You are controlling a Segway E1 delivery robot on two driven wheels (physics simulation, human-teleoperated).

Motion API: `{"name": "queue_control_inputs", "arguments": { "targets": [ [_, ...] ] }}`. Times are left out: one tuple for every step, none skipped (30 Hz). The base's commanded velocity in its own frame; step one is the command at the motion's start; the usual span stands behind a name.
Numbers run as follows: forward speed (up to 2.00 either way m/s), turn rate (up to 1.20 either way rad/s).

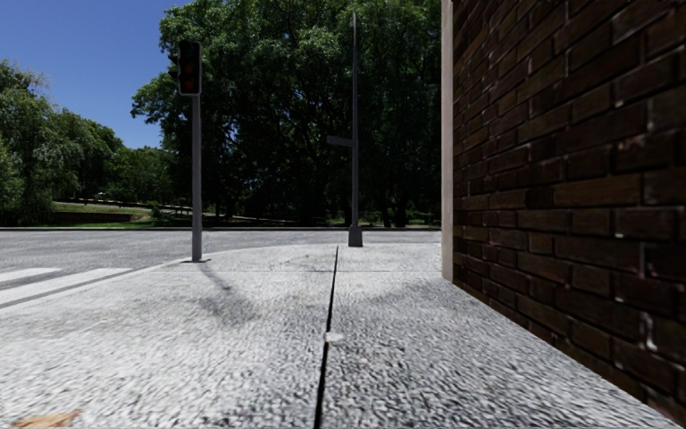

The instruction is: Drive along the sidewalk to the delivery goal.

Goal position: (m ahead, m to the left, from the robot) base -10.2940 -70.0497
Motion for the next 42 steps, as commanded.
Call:
{"name": "queue_control_inputs", "arguments": {
  "targets": [
    [1.95, 0.00],
    [1.95, 0.00],
    [1.95, 0.00],
    [1.95, 0.00],
    [1.95, 0.00],
    [1.95, 0.00],
    [1.95, 0.00],
    [1.95, 0.00],
    [1.95, 0.00],
    [1.95, 0.00],
    [1.95, 0.00],
    [1.95, 0.00],
    [1.95, 0.00],
    [1.95, 0.00],
    [1.95, 0.00],
    [1.95, 0.00],
    [1.95, 0.00],
    [1.95, 0.00],
    [1.95, 0.00],
    [1.95, 0.00],
    [1.95, 0.00],
    [1.95, 0.00],
    [1.95, 0.00],
    [1.95, 0.00],
    [1.95, 0.00],
    [1.95, 0.00],
    [1.95, 0.00],
    [1.95, 0.00],
    [1.95, 0.00],
    [1.95, 0.00],
    [1.95, 0.00],
    [1.95, 0.00],
    [1.95, 0.00],
    [1.95, 0.00],
    [1.95, 0.00],
    [1.95, 0.00],
    [1.95, 0.00],
    [1.95, 0.00],
    [1.95, 0.00],
    [1.95, 0.00],
    [1.95, 0.00],
    [1.95, 0.00]
  ]
}}
